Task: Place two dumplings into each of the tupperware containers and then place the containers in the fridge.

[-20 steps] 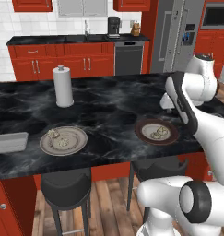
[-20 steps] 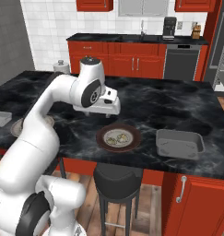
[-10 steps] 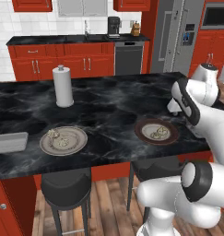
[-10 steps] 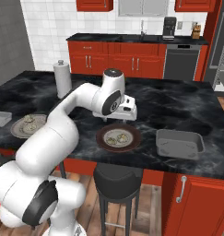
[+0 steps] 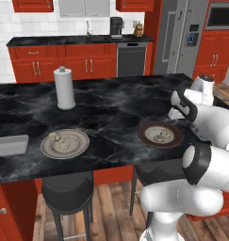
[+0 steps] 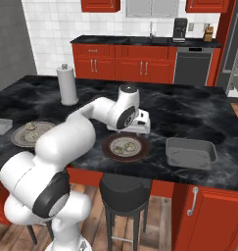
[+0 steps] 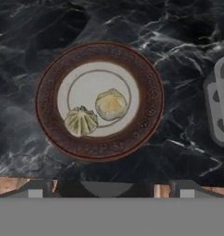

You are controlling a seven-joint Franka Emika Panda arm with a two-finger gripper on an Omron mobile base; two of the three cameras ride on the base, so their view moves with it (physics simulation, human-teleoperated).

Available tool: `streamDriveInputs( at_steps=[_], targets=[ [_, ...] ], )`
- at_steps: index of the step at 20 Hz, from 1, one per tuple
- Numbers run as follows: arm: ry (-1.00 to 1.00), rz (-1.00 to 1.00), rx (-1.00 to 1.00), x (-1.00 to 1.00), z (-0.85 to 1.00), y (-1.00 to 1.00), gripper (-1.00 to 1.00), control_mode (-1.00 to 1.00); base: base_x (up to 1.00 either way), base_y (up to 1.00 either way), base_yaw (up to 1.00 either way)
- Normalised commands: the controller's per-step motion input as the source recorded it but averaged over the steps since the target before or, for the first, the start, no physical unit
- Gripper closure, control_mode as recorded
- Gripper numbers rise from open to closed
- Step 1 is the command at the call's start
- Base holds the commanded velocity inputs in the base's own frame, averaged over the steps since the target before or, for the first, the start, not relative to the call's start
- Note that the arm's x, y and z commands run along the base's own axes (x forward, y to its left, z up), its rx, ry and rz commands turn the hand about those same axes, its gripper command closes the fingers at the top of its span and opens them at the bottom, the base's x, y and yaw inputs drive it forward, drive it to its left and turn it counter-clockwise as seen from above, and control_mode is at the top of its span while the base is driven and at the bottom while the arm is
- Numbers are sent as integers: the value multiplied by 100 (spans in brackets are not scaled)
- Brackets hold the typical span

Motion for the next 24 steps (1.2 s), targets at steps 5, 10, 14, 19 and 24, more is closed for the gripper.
streamDriveInputs(
  at_steps=[5, 10, 14, 19, 24],
  targets=[
    [3, -4, -1, 28, -48, 4, -100, -100, 0, 0, 0],
    [4, -8, -1, 30, -41, 19, -100, -100, 0, 0, 0],
    [4, -7, 0, 26, -30, 9, -100, -100, 0, 0, 0],
    [4, -3, 0, 22, -17, 0, -100, -100, 0, 0, 0],
    [1, -1, 0, 27, -31, 0, -100, -100, 0, 0, 0]
  ],
)
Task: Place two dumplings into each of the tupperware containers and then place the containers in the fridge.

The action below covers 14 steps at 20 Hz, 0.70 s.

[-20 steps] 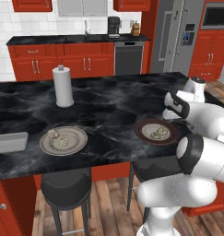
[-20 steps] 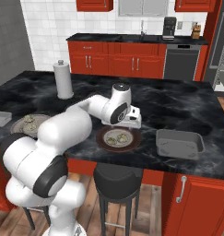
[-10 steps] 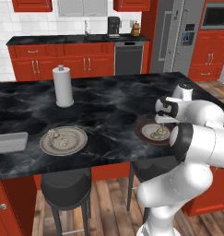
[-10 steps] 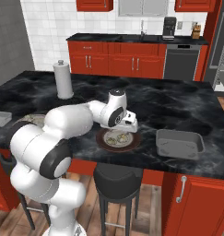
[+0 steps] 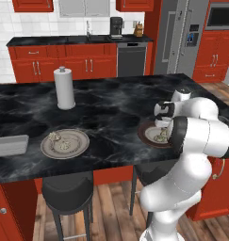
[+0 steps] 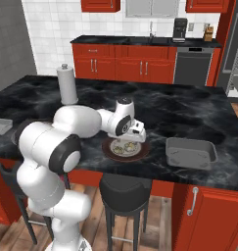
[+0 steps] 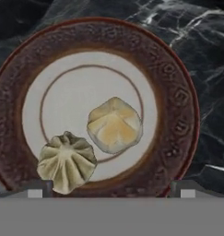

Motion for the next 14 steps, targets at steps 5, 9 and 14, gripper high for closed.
streamDriveInputs(
  at_steps=[5, 9, 14],
  targets=[
    [0, -1, 0, 33, -42, -1, -100, -100, 0, 0, 0],
    [0, 0, 0, 28, -32, -7, -100, -100, 0, 0, 0],
    [1, 0, 0, 21, -18, -3, -100, -100, 0, 0, 0]
  ],
)
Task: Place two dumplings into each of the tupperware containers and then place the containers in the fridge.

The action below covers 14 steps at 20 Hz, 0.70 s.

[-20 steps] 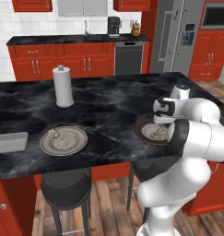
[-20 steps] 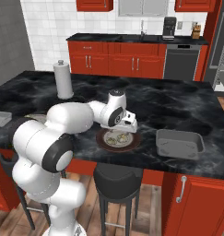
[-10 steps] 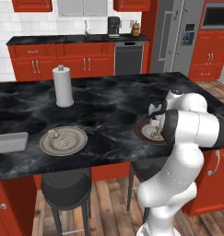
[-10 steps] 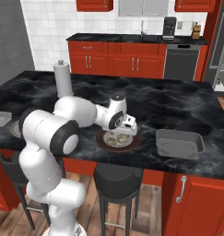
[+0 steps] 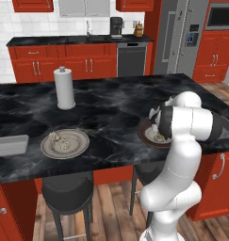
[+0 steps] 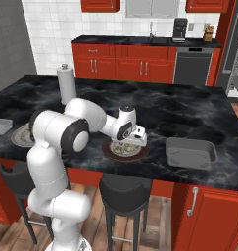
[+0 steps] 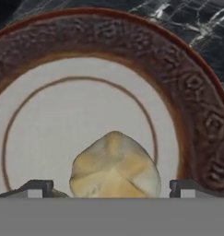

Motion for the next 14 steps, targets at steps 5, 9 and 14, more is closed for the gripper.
streamDriveInputs(
  at_steps=[5, 9, 14],
  targets=[
    [0, 0, 0, 0, -10, -1, -100, -100, 0, 0, 0],
    [0, 0, 0, 0, -28, 0, -100, -100, 0, 0, 0],
    [0, 0, 0, 0, -9, 0, 100, -100, 0, 0, 0]
  ],
)
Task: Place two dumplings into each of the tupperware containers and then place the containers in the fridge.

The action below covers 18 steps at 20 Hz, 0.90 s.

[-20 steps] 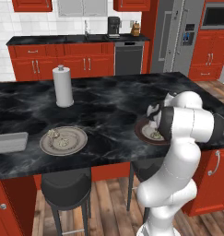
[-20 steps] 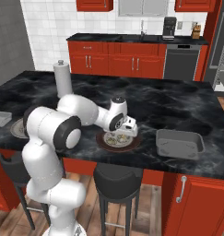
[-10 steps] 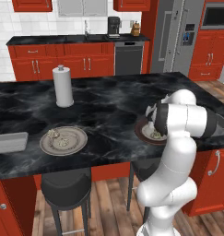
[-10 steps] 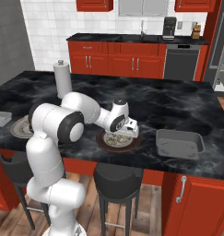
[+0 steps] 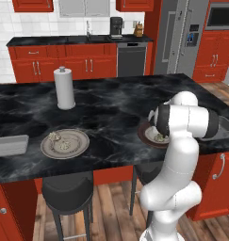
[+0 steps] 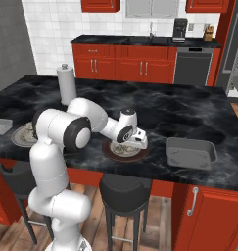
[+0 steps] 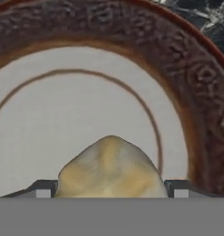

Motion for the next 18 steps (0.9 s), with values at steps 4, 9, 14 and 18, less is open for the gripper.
streamDriveInputs(
  at_steps=[4, 9, 14, 18],
  targets=[
    [-1, 0, 0, 0, 14, -18, 100, -100, 0, 0, 0],
    [-4, 0, 0, -19, 93, -44, 100, -100, 0, 0, 0],
    [2, 0, 3, -42, 75, -82, 100, -100, 0, 0, 0],
    [6, 0, 4, -31, 32, -100, 100, -100, 0, 0, 0]
  ],
)
